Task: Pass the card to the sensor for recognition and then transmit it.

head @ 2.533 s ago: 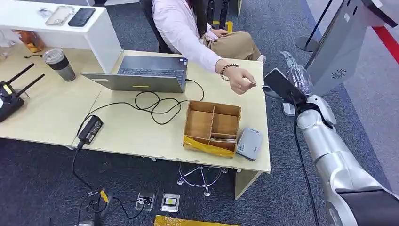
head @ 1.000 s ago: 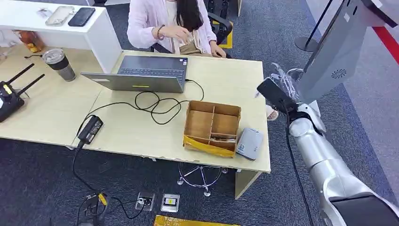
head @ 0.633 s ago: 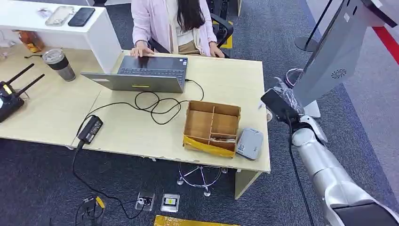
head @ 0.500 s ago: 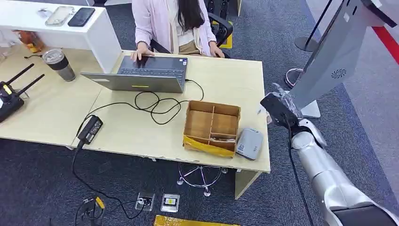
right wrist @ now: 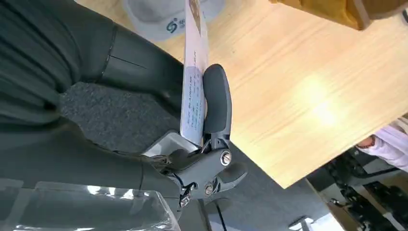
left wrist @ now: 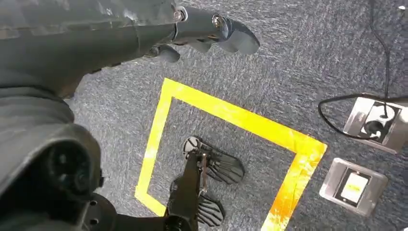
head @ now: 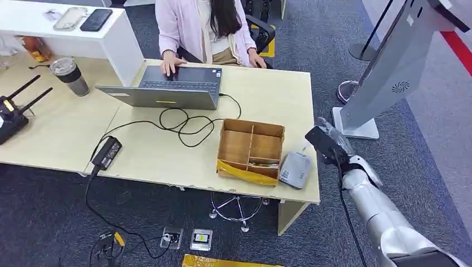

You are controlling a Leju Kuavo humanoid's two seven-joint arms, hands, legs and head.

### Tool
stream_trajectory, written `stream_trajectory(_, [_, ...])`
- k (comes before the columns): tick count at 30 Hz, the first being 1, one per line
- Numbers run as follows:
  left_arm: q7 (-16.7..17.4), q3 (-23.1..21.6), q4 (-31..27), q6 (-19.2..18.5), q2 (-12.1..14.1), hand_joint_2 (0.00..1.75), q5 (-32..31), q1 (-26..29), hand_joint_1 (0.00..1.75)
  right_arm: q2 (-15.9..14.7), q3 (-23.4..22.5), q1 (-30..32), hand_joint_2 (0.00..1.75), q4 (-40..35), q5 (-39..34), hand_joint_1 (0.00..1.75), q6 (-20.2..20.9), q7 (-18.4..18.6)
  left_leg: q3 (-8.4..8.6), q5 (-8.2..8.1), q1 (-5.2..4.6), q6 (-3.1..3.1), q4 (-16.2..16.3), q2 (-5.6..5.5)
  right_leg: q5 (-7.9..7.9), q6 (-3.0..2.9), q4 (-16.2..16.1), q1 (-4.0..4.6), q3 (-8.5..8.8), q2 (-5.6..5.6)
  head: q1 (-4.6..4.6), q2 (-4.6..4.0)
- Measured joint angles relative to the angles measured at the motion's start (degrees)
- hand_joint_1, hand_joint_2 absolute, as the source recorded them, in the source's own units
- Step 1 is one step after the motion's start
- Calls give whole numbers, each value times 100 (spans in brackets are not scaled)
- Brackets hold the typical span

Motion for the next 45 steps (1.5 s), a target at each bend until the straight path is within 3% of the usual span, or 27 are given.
stream_trajectory(30, [77, -2, 0, 33, 41, 0, -44, -26, 0, -37, 107, 453, 175, 57, -144, 175, 241, -31, 1, 0, 0, 0, 0, 1, 0, 0, 0, 0, 0, 2, 0, 0])
stream_trajectory(45, [175, -4, 0, 13, 52, 0, -173, -26, 0, -310, 118, 692, 175, 57, -518, 175, 96, 55, 2, 0, -1, 0, 0, 2, 1, 0, -1, -1, 3, 0, -2, 0])
